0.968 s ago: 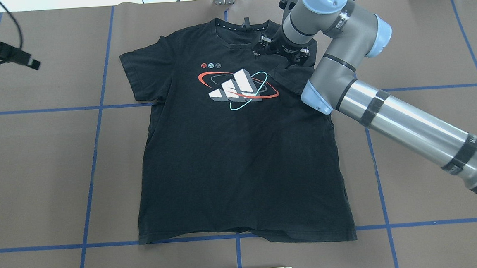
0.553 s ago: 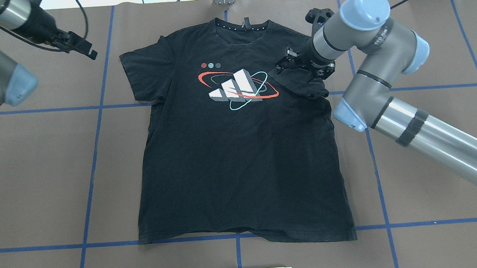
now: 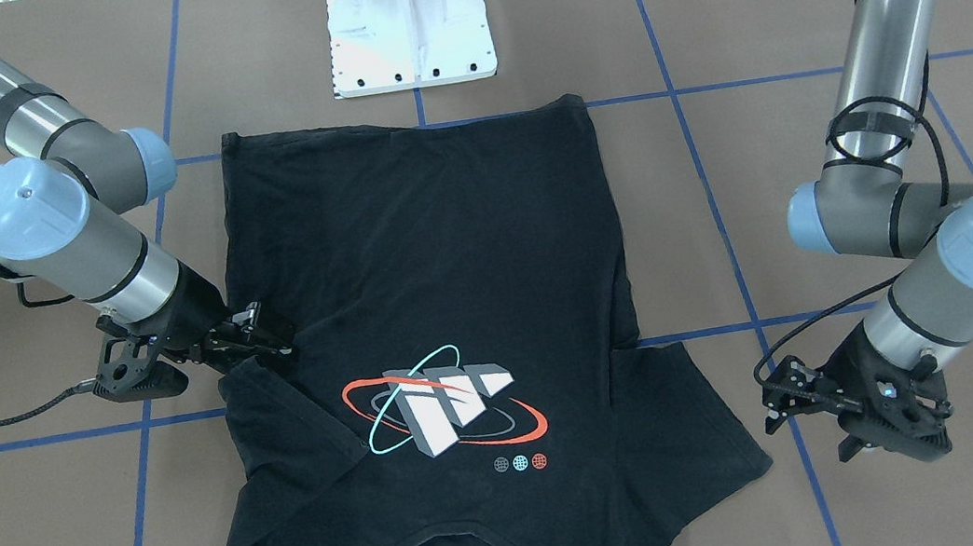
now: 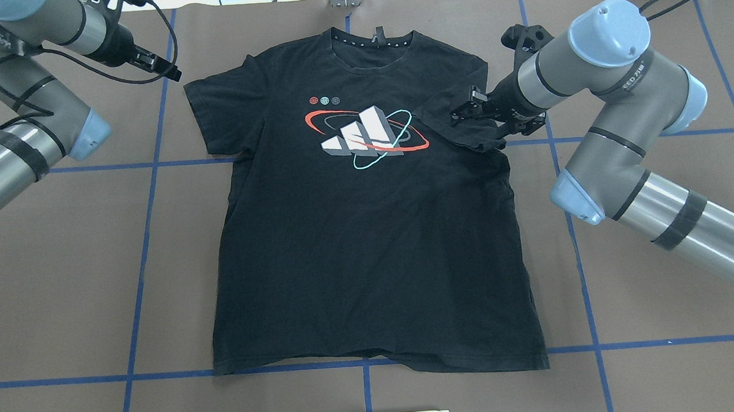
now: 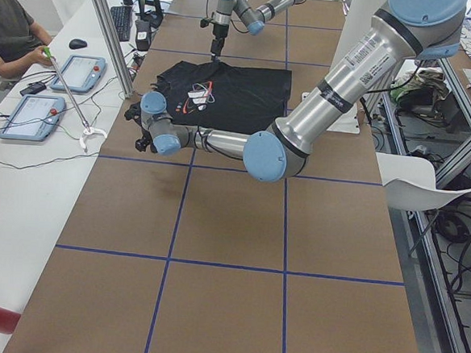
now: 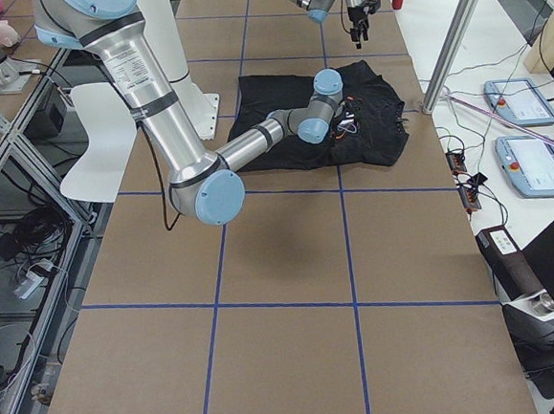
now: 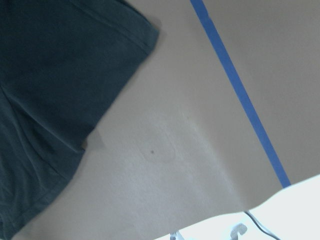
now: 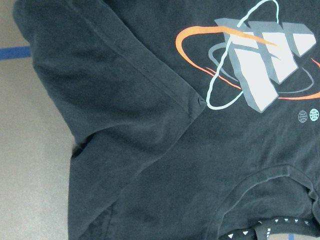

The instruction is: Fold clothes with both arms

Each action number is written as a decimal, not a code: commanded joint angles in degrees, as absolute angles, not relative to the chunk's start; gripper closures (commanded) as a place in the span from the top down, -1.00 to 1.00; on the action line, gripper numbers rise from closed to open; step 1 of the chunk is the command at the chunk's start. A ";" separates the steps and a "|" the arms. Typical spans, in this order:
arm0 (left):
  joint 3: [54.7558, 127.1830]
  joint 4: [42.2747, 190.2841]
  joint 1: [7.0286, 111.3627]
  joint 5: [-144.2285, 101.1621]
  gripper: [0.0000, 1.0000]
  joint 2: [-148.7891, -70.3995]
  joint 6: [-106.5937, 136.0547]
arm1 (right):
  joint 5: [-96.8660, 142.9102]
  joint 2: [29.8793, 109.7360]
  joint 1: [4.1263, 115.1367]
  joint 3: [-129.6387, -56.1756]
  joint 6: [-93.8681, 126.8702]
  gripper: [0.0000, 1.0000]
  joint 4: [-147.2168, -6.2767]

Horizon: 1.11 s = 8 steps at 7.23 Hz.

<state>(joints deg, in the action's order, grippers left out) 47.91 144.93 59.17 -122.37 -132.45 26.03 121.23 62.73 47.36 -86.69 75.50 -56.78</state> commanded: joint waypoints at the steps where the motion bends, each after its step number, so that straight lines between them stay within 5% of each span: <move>1: 38.54 149.67 58.01 -120.94 0.48 -136.91 26.19 | 121.03 63.98 46.94 -87.45 75.50 1.00 -56.78; 3: 37.88 150.47 56.78 -120.94 0.20 -137.02 26.54 | 120.94 64.07 46.76 -87.45 75.50 1.00 -56.78; 8: 36.92 150.82 55.81 -120.85 0.10 -137.11 26.98 | 120.85 64.25 46.85 -87.45 75.50 1.00 -56.69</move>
<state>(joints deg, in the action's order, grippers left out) 37.25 150.73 56.00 -120.91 -137.08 26.82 120.85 64.18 46.83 -87.49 75.50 -56.70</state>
